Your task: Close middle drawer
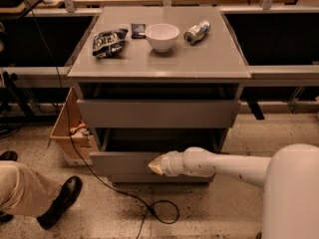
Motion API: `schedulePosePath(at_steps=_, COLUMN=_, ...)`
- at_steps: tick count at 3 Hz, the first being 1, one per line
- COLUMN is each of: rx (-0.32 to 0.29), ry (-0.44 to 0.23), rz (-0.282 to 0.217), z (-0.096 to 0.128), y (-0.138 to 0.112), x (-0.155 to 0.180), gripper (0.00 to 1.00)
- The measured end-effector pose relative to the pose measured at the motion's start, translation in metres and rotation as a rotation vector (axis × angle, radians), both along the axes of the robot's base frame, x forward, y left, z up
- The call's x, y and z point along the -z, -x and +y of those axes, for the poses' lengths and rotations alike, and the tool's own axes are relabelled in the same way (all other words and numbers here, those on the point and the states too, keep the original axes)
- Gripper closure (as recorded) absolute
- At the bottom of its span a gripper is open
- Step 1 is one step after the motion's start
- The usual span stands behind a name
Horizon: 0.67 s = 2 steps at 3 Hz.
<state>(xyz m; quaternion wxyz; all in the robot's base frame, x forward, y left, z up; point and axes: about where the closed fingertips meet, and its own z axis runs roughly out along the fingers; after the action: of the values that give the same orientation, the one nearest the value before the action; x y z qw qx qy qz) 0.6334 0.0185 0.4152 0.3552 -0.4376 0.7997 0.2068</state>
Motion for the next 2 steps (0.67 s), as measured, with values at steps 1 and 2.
schedulePosePath(at_steps=1, rx=0.001, ry=-0.060, rz=-0.032, z=0.009, y=-0.023, x=-0.005, gripper=1.00)
schedulePosePath(at_steps=2, rx=0.012, ry=-0.110, rz=-0.091, z=0.026, y=-0.060, x=-0.016, gripper=1.00)
